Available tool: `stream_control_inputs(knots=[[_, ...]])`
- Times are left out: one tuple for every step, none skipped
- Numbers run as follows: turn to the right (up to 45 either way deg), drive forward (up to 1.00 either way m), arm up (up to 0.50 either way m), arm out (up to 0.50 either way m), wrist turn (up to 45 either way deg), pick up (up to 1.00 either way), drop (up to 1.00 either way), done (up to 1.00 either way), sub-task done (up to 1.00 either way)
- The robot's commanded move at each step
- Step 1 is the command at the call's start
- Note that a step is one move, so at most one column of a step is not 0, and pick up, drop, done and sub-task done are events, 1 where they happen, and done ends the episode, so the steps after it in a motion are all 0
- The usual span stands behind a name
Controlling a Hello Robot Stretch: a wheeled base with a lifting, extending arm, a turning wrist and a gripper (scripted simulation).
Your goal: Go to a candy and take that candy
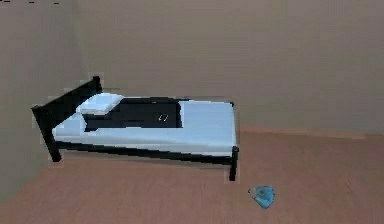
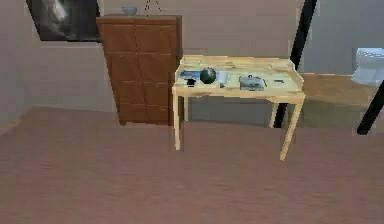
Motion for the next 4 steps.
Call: stream_control_inputs(knots=[[-36.0,0.0,0.0,0.0,0.0,0.0,0.0,0.0,0.0],[0.0,0.4,0.0,0.0,0.0,0.0,0.0,0.0,0.0],[-36.0,0.0,0.0,0.0,0.0,0.0,0.0,0.0,0.0],[0.0,0.8,0.0,0.0,0.0,0.0,0.0,0.0,0.0]])
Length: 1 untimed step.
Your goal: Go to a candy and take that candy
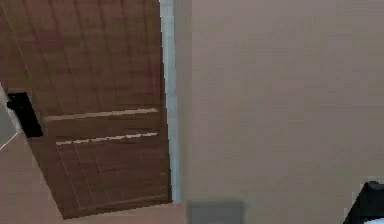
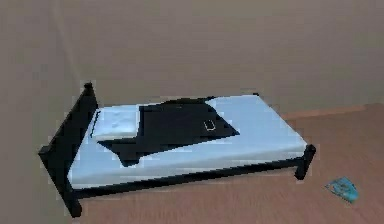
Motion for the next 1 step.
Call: stream_control_inputs(knots=[[-45.0,0.0,0.0,0.0,0.0,0.0,0.0,0.0,0.0]])
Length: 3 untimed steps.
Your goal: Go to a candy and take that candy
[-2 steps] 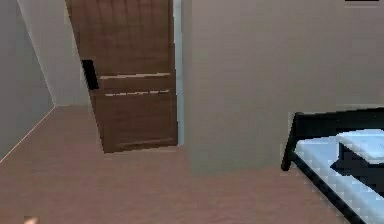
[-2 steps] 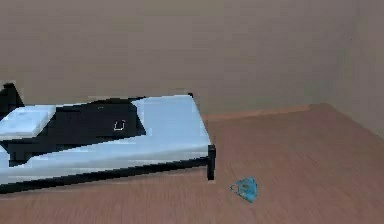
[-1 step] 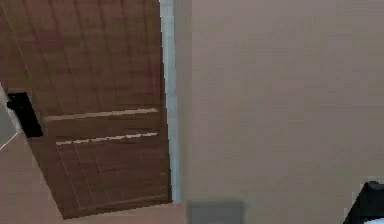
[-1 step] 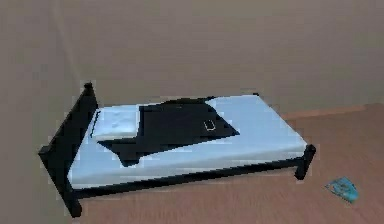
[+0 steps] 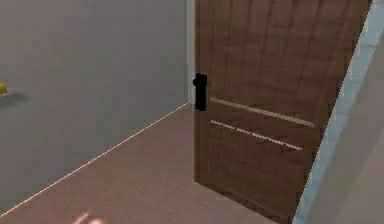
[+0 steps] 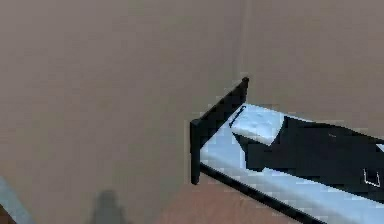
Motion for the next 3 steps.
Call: stream_control_inputs(knots=[[-21.0,0.0,0.0,0.0,0.0,0.0,0.0,0.0,0.0],[0.0,1.0,0.0,0.0,0.0,0.0,0.0,0.0,0.0],[0.0,0.65,0.0,0.0,0.0,0.0,0.0,0.0,0.0]])
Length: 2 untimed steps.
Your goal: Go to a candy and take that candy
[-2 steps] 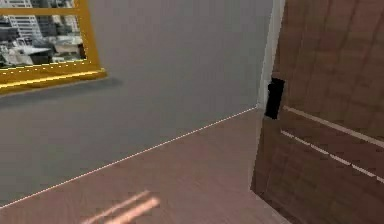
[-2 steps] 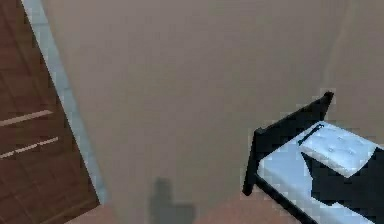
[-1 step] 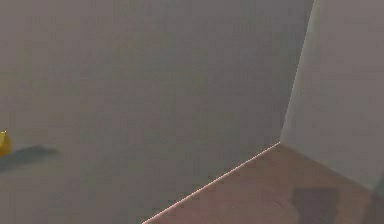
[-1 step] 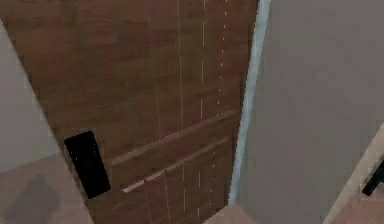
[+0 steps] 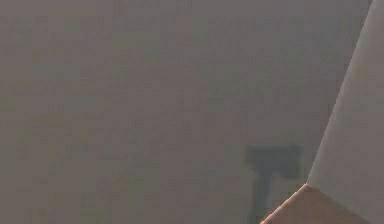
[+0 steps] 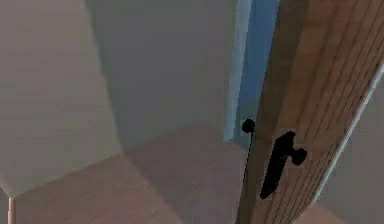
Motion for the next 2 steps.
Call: stream_control_inputs(knots=[[45.0,0.0,0.0,0.0,0.0,0.0,0.0,0.0,0.0],[39.0,0.0,0.0,0.0,0.0,0.0,0.0,0.0,0.0]])
